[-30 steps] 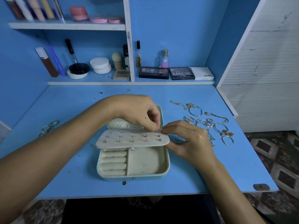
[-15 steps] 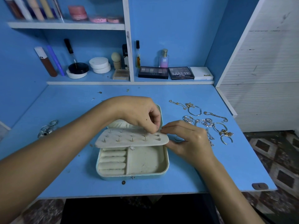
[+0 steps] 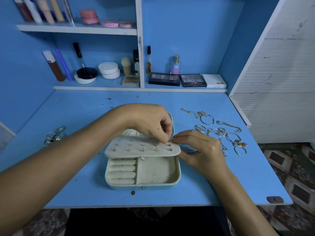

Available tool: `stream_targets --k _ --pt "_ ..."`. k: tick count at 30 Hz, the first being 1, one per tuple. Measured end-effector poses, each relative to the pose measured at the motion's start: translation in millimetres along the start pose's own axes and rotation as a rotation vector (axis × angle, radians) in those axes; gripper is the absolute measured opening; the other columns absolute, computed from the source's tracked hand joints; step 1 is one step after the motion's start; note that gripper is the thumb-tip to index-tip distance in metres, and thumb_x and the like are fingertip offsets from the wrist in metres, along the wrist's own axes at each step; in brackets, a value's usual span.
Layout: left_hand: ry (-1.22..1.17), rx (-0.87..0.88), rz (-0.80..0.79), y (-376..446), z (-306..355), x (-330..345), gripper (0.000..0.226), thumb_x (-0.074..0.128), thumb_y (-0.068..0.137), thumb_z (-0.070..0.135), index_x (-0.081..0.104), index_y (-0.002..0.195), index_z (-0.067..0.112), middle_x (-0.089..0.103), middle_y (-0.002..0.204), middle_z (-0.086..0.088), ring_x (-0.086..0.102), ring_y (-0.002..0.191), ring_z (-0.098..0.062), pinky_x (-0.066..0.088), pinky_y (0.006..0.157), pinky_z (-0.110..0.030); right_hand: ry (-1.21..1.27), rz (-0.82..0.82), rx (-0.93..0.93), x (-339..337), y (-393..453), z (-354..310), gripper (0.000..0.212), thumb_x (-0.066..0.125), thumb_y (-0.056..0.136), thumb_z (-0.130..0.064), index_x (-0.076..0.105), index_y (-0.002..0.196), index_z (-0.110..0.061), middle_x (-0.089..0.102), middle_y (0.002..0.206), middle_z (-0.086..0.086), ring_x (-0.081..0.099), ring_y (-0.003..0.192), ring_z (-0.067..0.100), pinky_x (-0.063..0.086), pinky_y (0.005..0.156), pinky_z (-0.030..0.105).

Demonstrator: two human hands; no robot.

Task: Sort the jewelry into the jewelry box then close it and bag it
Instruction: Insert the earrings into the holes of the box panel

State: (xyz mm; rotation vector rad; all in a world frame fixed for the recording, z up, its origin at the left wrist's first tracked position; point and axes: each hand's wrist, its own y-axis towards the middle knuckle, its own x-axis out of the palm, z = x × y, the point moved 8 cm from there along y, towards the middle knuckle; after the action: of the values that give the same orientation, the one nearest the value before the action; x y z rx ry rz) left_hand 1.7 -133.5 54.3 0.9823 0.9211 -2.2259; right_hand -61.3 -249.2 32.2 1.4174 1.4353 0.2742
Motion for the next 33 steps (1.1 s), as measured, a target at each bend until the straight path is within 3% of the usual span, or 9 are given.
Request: stream_targets --k 5,9,15,19,23,26,29,33 --pt "-0.058 0.024 0.011 -3.6 -5.4 -1.4 0.006 0.07 0.086 0.022 0.075 0.086 0.026 0.067 0.072 0.023 0.057 0.065 0.007 0.043 0.064 -0.01 -0.004 0.006 0.0 -1.9 1.4 -2.5 0.01 0.082 0.079 -0.011 0.078 0.085 -0.004 0.075 0.089 0.003 0.07 0.086 0.01 0.054 0.08 0.017" --pt "-0.1 0.027 0.085 -11.9 -18.0 -15.7 0.011 0.071 0.089 0.033 0.076 0.098 0.03 0.073 0.082 0.018 0.065 0.079 0.003 0.047 0.074 -0.013 0.004 0.016 0.035 -2.4 2.4 1.4 0.009 0.083 0.077 -0.008 0.078 0.084 -0.004 0.075 0.089 0.002 0.07 0.085 0.008 0.055 0.079 0.02" --pt "-0.357 -0.009 0.39 -39.6 -60.9 -51.4 0.015 0.06 0.097 0.024 0.074 0.101 0.019 0.076 0.091 0.007 0.069 0.082 -0.006 0.053 0.08 -0.027 0.07 -0.014 0.134 -1.0 11.2 8.9 0.01 0.08 0.082 -0.014 0.078 0.085 -0.005 0.073 0.086 0.001 0.067 0.075 0.004 0.053 0.07 0.014" --pt "-0.561 -0.045 0.644 -59.0 -103.3 -59.8 0.021 0.055 0.101 0.023 0.074 0.094 0.02 0.074 0.085 0.007 0.065 0.078 -0.006 0.05 0.076 -0.026 0.106 -0.027 0.255 0.4 20.7 16.6 0.011 0.081 0.079 -0.02 0.078 0.081 -0.009 0.073 0.082 -0.002 0.065 0.07 0.003 0.05 0.066 0.009" --pt "-0.698 -0.107 0.824 -73.9 -136.0 -48.5 0.024 0.052 0.102 0.02 0.072 0.091 0.019 0.07 0.075 0.012 0.06 0.07 -0.003 0.045 0.07 -0.023 0.135 -0.065 0.433 3.1 29.9 25.5 0.006 0.084 0.076 -0.013 0.08 0.081 -0.013 0.072 0.077 -0.014 0.061 0.058 -0.006 0.042 0.056 0.004" --pt "-0.739 -0.162 0.834 -76.9 -152.1 -30.5 0.027 0.054 0.101 0.023 0.076 0.086 0.021 0.072 0.08 0.009 0.061 0.078 -0.007 0.046 0.077 -0.027 0.15 -0.093 0.57 5.7 32.0 34.9 0.009 0.084 0.077 -0.018 0.08 0.081 -0.025 0.069 0.069 -0.024 0.06 0.058 -0.003 0.043 0.051 0.007" --pt "-0.791 -0.2 0.869 -81.5 -161.0 -17.5 0.029 0.054 0.1 0.025 0.077 0.084 0.033 0.073 0.087 -0.001 0.062 0.08 -0.012 0.047 0.077 -0.031 0.181 -0.116 0.68 10.3 31.0 45.1 0.011 0.083 0.079 -0.027 0.077 0.081 -0.037 0.07 0.071 -0.011 0.054 0.056 0.005 0.047 0.044 0.021" --pt "-0.803 -0.211 0.951 -86.5 -166.4 -3.8 0.027 0.054 0.101 0.022 0.075 0.086 0.028 0.073 0.085 0.0 0.061 0.076 -0.01 0.045 0.07 -0.03 0.239 -0.178 0.711 19.2 32.1 50.8 0.014 0.076 0.087 -0.026 0.076 0.091 -0.039 0.067 0.069 -0.011 0.059 0.065 0.007 0.052 0.067 0.022"
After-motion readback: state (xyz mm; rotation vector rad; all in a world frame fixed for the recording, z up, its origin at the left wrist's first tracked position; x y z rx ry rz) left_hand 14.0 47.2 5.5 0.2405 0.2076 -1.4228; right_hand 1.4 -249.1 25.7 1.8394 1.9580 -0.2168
